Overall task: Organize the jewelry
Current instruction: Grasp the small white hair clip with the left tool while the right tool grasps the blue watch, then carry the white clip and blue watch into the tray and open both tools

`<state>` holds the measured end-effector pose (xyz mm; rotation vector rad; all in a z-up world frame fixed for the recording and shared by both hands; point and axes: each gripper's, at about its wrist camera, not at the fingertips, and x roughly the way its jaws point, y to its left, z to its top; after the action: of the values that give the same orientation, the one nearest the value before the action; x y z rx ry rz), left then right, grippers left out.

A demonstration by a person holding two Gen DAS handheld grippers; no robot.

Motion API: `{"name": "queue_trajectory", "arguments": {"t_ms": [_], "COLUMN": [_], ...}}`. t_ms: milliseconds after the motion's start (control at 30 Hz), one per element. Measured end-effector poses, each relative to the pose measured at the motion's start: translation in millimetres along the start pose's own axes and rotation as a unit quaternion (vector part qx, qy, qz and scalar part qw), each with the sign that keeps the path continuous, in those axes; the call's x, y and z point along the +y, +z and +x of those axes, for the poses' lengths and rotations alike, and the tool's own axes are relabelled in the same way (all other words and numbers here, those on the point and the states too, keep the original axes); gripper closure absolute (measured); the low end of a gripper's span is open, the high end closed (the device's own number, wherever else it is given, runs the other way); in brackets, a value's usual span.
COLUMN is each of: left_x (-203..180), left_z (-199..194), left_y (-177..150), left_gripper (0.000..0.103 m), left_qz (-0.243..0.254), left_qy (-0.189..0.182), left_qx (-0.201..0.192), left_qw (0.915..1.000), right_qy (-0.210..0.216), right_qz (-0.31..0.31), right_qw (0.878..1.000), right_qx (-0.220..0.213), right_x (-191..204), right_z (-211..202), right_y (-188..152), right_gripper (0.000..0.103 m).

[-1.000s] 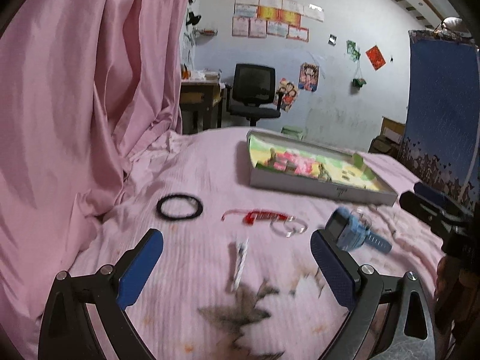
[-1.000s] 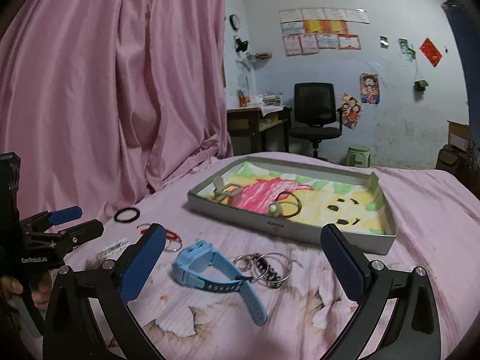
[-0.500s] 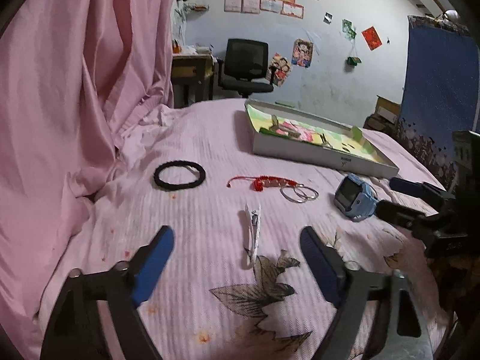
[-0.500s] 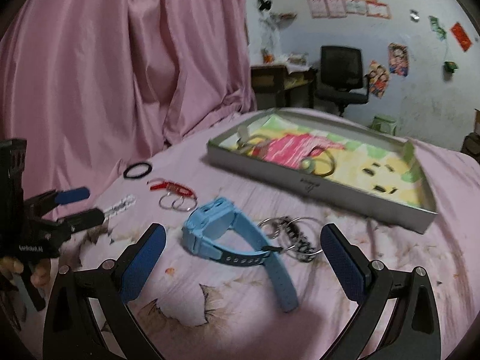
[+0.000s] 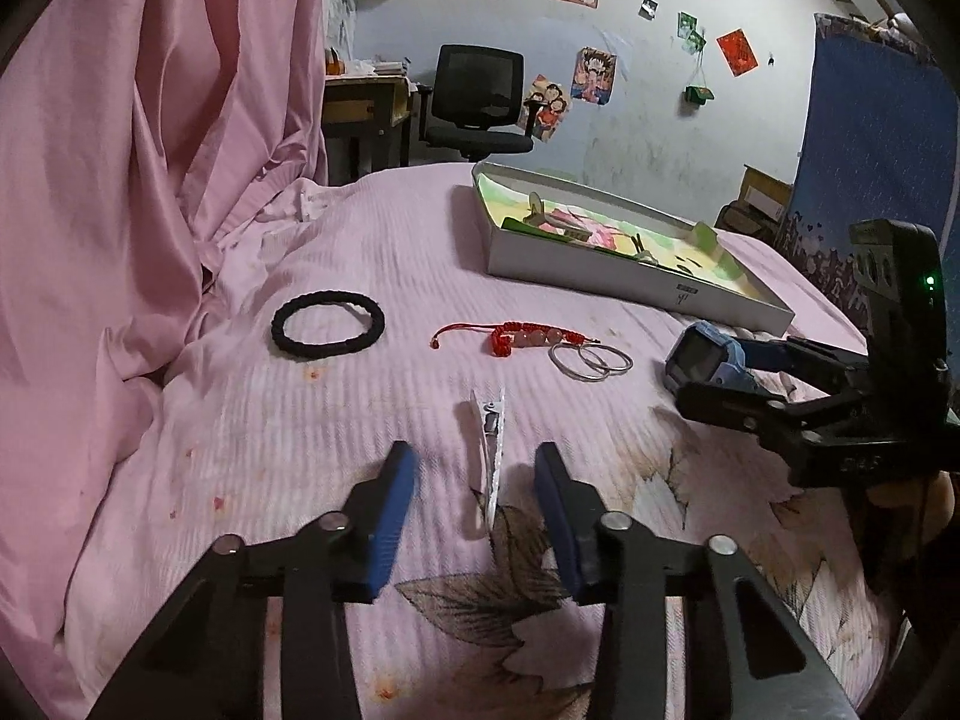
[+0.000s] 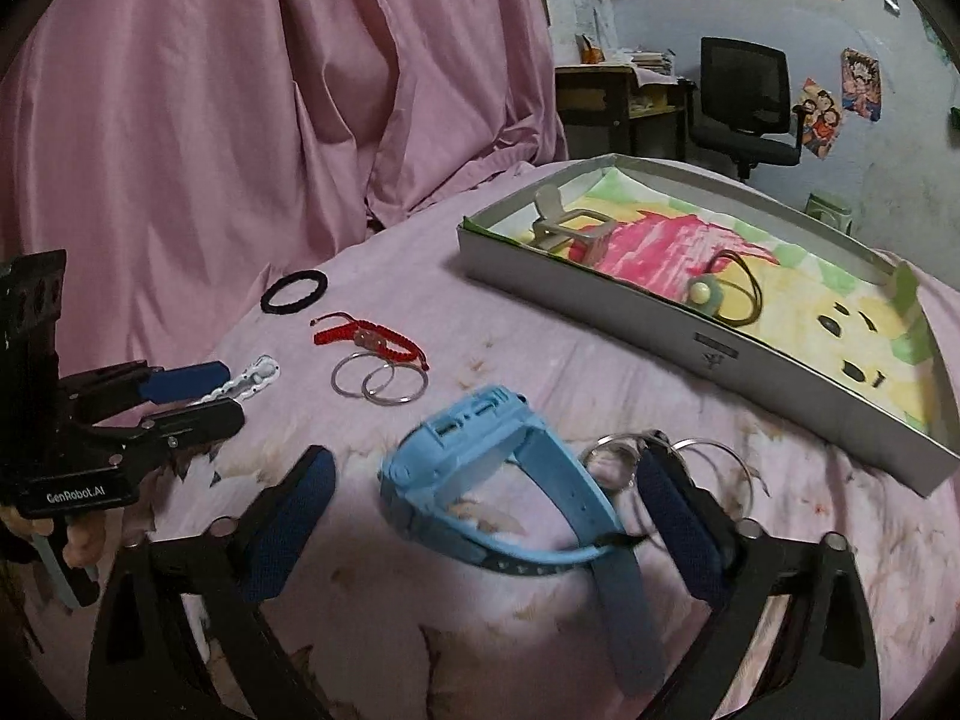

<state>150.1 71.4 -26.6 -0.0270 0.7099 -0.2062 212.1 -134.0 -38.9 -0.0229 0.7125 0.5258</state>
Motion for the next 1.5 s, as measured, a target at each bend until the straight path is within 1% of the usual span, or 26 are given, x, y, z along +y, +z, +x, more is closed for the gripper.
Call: {"name": "queue_trajectory", "arguments": {"t_ms": [67, 133, 233, 300, 367, 400, 467, 600, 733, 933, 1033, 1133, 1300, 1333, 1433, 1500], "left_x": [-2, -5, -10, -14, -17, -19, -22, -25, -32, -44, -51, -60, -75, -78, -85, -88], "left_z": [0, 1, 2, 2, 1, 1, 1, 3, 4, 11, 17, 23, 42, 49, 66, 83], "left_y": [0, 0, 1, 0, 1, 2, 4, 11, 22, 42, 57, 75, 110, 119, 135, 146], "left_gripper": [0.075, 0.082, 0.095, 0.097, 0.097, 0.097, 0.097, 0.097, 0.097, 0.097, 0.097, 0.097, 0.097, 0.097, 0.097, 0.097], "left_qz": [0.003, 0.006, 0.015, 0.022, 0.024, 0.023, 0.018, 0.005, -0.002, -0.012, -0.006, 0.005, 0.018, 0.024, 0.029, 0.027], "left_qy": [0.0, -0.001, 0.002, 0.006, 0.007, 0.007, 0.006, 0.0, -0.006, -0.016, -0.022, -0.03, -0.051, -0.057, -0.069, -0.079], "left_qx": [0.002, 0.004, 0.005, 0.004, 0.003, 0.001, -0.001, -0.005, -0.017, -0.031, -0.039, -0.056, -0.072, -0.075, -0.075, -0.067], "left_qw": [1.0, 1.0, 0.9999, 0.9997, 0.9997, 0.9997, 0.9998, 1.0, 0.9998, 0.9993, 0.999, 0.998, 0.9959, 0.9953, 0.9944, 0.9943], "right_qy": [-0.001, -0.004, -0.004, -0.002, -0.004, -0.004, -0.008, -0.013, -0.023, -0.034, -0.04, -0.044, -0.065, -0.075, -0.099, -0.112], "right_qz": [0.0, 0.0, 0.009, 0.014, 0.013, 0.013, 0.009, 0.008, 0.018, 0.033, 0.042, 0.057, 0.068, 0.07, 0.065, 0.065], "right_qw": [1.0, 1.0, 1.0, 1.0, 1.0, 1.0, 1.0, 1.0, 0.999, 0.996, 0.995, 0.991, 0.987, 0.986, 0.984, 0.984], "right_qx": [0.003, 0.003, -0.004, -0.008, -0.012, -0.013, -0.016, -0.025, -0.044, -0.071, -0.082, -0.109, -0.128, -0.133, -0.13, -0.124], "right_x": [2, 3, 0, -2, -1, -1, 1, 1, -3, -8, -11, -18, -35, -43, -61, -78], "right_z": [2, 3, 0, -3, -5, -5, -6, -8, -18, -29, -34, -48, -63, -65, -63, -58], "right_y": [-1, -3, -5, -6, -8, -8, -10, -11, -12, -11, -11, -9, 6, 13, 29, 43], "right_gripper": [0.027, 0.03, 0.039, 0.044, 0.056, 0.059, 0.062, 0.065, 0.068, 0.069, 0.069, 0.069, 0.069, 0.069, 0.069, 0.069]}}
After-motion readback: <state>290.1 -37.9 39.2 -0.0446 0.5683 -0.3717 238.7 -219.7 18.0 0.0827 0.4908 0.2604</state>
